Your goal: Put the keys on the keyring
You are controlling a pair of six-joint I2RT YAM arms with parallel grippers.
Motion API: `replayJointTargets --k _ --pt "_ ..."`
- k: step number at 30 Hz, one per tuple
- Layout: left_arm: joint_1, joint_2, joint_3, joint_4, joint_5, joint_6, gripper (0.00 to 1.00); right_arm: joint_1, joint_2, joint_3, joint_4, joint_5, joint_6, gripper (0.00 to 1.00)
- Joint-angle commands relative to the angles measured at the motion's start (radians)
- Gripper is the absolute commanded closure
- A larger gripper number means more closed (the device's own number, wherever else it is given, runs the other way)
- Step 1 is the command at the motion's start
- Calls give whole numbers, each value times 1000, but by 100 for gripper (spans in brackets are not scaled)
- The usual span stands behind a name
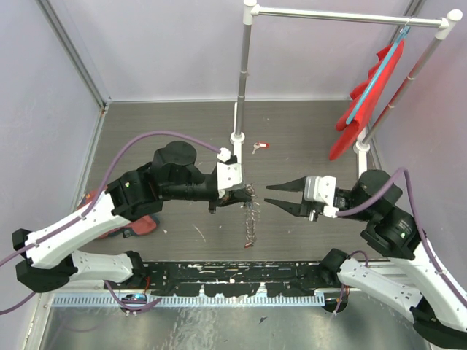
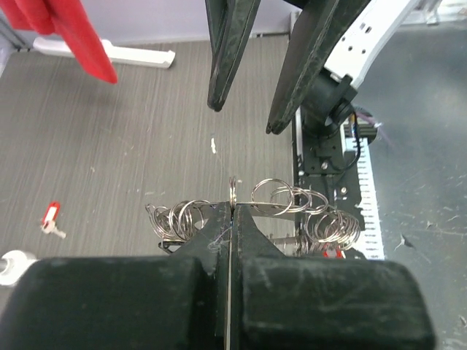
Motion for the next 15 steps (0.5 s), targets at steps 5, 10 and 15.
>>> replayJointTargets --k 5,10,15 --pt "-3 64 169 -279 -103 99 100 0 71 27 -44 22 88 65" --pt "-3 73 199 -349 -164 105 100 0 99 25 -23 -12 175 67" --pt "-3 44 176 -353 -214 90 100 0 114 42 -24 64 393 69"
